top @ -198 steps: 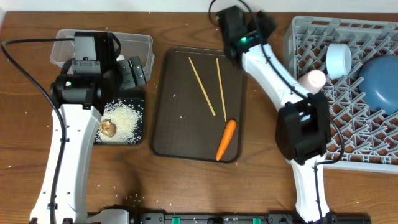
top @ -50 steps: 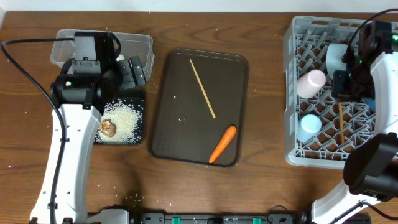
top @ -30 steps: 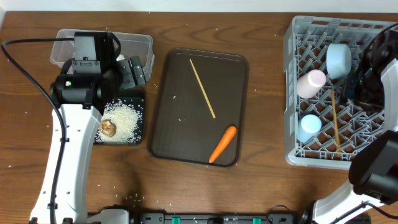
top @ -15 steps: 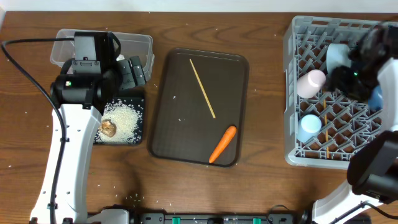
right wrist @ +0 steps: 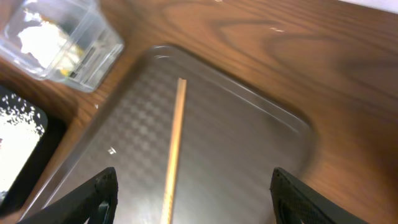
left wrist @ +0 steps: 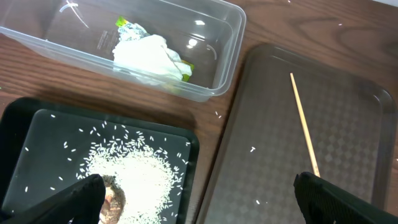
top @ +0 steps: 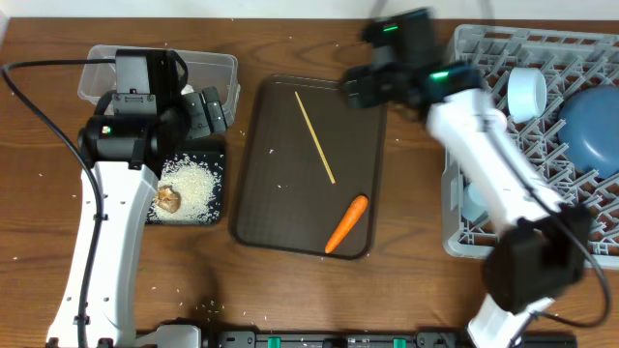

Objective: Sort waste into correct bins and load items into the dishwasher rack
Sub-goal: 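Return the right gripper to the brown tray and grasp the second chopstick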

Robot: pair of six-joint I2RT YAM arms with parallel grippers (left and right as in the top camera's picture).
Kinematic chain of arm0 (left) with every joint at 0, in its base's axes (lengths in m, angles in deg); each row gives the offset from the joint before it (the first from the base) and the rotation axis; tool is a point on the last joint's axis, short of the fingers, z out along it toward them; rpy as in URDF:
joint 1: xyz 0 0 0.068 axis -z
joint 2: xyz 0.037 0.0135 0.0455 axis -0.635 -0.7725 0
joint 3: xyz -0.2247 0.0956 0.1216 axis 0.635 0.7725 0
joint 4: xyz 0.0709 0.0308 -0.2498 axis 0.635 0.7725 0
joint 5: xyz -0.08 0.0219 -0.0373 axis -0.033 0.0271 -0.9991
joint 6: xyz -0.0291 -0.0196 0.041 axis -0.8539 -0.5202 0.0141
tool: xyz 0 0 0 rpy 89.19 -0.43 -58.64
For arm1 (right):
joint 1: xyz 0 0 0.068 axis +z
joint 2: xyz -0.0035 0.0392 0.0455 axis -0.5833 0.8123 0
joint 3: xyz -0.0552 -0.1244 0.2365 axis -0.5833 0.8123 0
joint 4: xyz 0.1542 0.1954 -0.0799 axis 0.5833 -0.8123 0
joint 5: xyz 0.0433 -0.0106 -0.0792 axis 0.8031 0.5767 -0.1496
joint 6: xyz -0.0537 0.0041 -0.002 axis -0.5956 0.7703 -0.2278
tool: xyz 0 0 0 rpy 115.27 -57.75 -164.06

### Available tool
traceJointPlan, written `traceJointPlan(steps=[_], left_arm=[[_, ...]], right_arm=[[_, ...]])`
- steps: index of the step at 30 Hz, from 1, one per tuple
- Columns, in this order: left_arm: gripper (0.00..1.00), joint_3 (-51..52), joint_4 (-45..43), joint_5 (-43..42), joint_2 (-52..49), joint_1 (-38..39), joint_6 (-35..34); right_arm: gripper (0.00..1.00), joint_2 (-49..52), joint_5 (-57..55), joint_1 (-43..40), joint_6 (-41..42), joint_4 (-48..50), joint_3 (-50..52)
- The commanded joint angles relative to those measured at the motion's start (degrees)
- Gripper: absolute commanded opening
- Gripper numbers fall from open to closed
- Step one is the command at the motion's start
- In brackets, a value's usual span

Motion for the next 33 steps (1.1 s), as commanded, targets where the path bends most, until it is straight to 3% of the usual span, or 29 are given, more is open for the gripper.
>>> traceJointPlan(steps=[1,12,16,20,29,33], left_arm=[[0.98,-0.2,0.1,0.5,-0.4,-0.2,-0.7],[0.98,-0.2,0.1,0.5,-0.4,-0.2,-0.7],[0.98,-0.2,0.1,0.5,-0.4,-0.2,-0.7],[0.98,-0.2,0.1,0.5,-0.4,-0.2,-0.7],[0.98,-0.2,0.1,0.5,-0.4,-0.2,-0.7],[0.98,-0.2,0.1,0.5,-0.4,-0.2,-0.7]], right_arm=[[0.72,6.6,-7.3,4.0,1.7,2.3,-0.2],[0.54,17.9,-8.4,8.9,2.0,2.1,-0.2],[0.38,19.6,-10.1,9.3,2.9,0.9,-0.2],[0.29,21.0,-11.8,9.8,3.3,0.5,-0.2],[0.28,21.1,-17.8,13.2,2.0,0.4,-0.2],[0.1,21.1,-21.2,15.0,1.7,0.4,-0.2]])
